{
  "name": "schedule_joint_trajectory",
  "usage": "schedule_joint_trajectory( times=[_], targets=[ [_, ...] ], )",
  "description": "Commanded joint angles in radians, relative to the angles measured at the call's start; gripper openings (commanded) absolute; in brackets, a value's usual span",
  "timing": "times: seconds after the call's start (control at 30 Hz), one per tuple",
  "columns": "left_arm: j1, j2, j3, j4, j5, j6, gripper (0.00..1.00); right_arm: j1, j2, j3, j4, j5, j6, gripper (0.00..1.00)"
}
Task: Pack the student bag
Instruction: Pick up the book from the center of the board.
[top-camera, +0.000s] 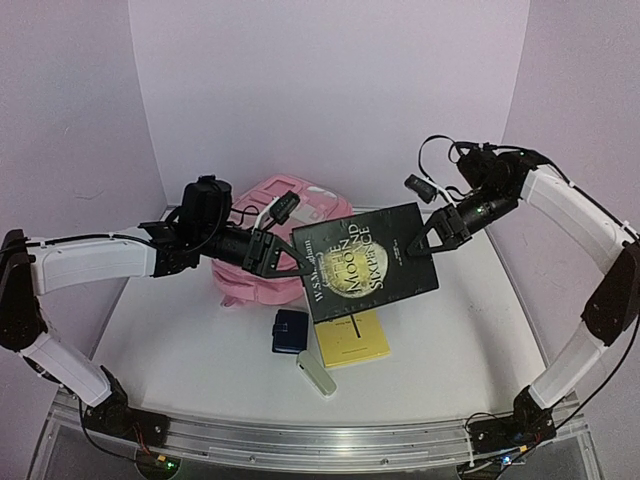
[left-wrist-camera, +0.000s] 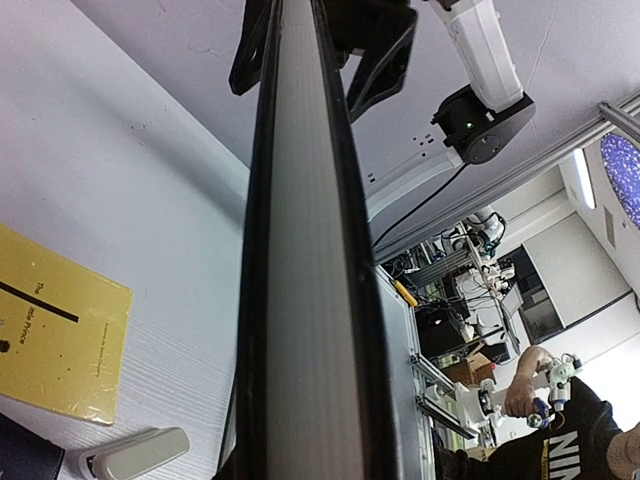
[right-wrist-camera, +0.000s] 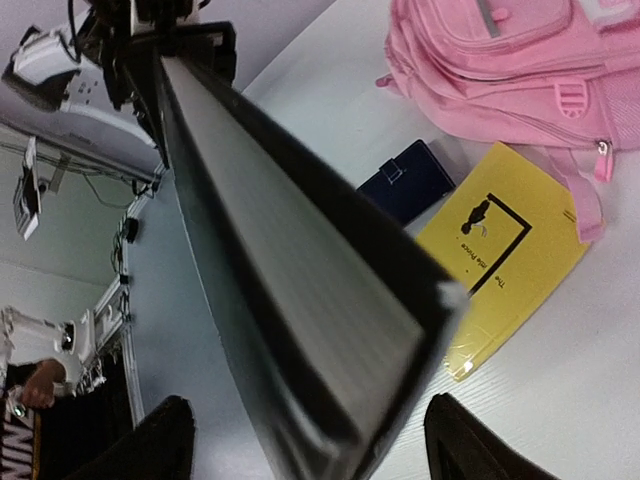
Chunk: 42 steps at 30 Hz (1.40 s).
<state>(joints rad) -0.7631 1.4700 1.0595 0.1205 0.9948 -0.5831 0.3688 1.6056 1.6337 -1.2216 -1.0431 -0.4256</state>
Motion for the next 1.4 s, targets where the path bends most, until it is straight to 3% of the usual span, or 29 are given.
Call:
schedule_joint_trajectory(
  times=[0.0,0.1,0.17,0.23,0.43,0.57,0.7,0.83,0.9,0.93,0.97,1.03,1.1,1.2,1.37],
  targets=[
    [-0.001,-0.044,0.028,0.213,0.014,-0.046,0.00,0.037,0.028,0.035,-0.012,-0.059,0.010,0.41],
    [0.000,-0.036,0.011,0.252,-0.037,-0.087,0.00,0.042,0.046,0.056,-0.007,-0.082,0.036,0.11],
    [0.002,-0.037,-0.022,0.314,-0.100,-0.140,0.02,0.043,0.056,0.069,-0.001,-0.091,0.058,0.00],
    [0.004,-0.036,-0.057,0.387,-0.165,-0.205,0.06,0.042,0.063,0.079,0.014,-0.100,0.091,0.00],
    [0.006,0.012,-0.137,0.670,-0.187,-0.368,0.41,0.042,0.073,0.069,0.092,-0.136,0.171,0.00],
    [0.005,0.061,-0.147,0.804,-0.143,-0.443,0.50,0.042,0.083,0.070,0.147,-0.169,0.226,0.00],
    [0.005,0.071,-0.150,0.844,-0.124,-0.454,0.43,0.041,0.091,0.080,0.178,-0.182,0.252,0.00],
    [0.006,0.061,-0.156,0.863,-0.113,-0.455,0.16,0.041,0.104,0.088,0.205,-0.181,0.271,0.00],
    [0.007,0.046,-0.168,0.858,-0.134,-0.451,0.03,0.042,0.117,0.102,0.219,-0.156,0.282,0.04],
    [0.011,0.034,-0.178,0.844,-0.155,-0.448,0.01,0.041,0.128,0.113,0.227,-0.128,0.290,0.12],
    [0.018,0.020,-0.187,0.817,-0.184,-0.444,0.00,0.041,0.139,0.134,0.234,-0.094,0.295,0.22],
    [0.037,-0.019,-0.210,0.752,-0.264,-0.434,0.00,0.041,0.162,0.172,0.256,-0.010,0.309,0.54],
    [0.063,-0.082,-0.244,0.667,-0.382,-0.426,0.00,0.041,0.196,0.225,0.285,0.110,0.332,0.67],
    [0.106,-0.195,-0.283,0.530,-0.578,-0.421,0.00,0.042,0.261,0.312,0.305,0.243,0.334,0.78],
    [0.141,-0.393,-0.318,0.272,-0.903,-0.403,0.00,0.071,0.383,0.454,0.378,0.440,0.346,0.75]
  ],
)
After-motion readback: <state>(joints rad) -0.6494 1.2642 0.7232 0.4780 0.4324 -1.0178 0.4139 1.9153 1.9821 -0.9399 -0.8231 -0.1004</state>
